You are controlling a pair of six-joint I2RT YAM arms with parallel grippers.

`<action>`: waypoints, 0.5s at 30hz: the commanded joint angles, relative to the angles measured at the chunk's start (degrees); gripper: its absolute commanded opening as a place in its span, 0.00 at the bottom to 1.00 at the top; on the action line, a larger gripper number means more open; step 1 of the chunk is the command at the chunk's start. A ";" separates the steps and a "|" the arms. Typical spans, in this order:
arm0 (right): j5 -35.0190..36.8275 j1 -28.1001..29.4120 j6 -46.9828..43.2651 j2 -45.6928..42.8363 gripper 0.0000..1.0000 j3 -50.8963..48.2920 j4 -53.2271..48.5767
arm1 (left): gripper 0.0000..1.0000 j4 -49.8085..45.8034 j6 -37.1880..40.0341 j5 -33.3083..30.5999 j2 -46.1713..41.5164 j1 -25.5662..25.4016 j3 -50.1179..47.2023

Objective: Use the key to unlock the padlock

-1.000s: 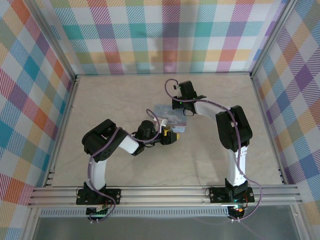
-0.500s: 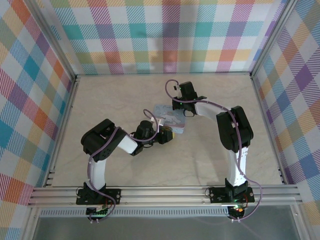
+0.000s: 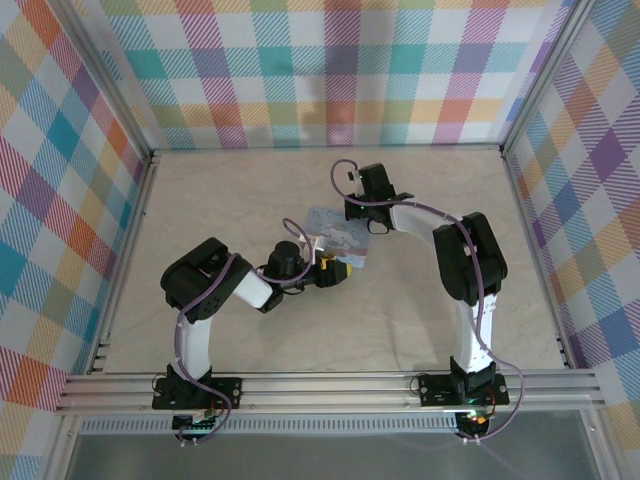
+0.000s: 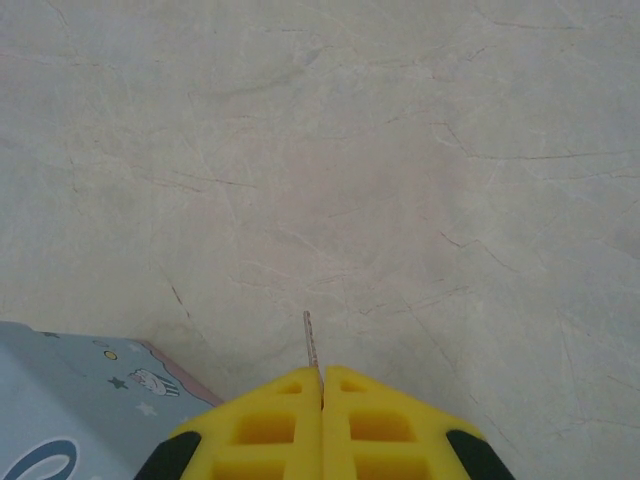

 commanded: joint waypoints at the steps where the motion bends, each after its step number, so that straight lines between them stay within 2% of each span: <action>1: -1.41 1.02 0.59 -0.72 0.00 -1.25 -2.67 | 0.65 3.19 -1.34 2.36 2.23 0.28 -0.21; 4: -1.37 1.12 0.59 -0.58 0.00 -1.52 -2.37 | 0.63 5.14 -1.94 4.30 2.54 0.28 -0.51; 15: 4.26 -1.10 2.58 -6.95 0.00 -2.71 -3.64 | 0.57 0.90 -0.84 1.09 1.12 0.67 -1.78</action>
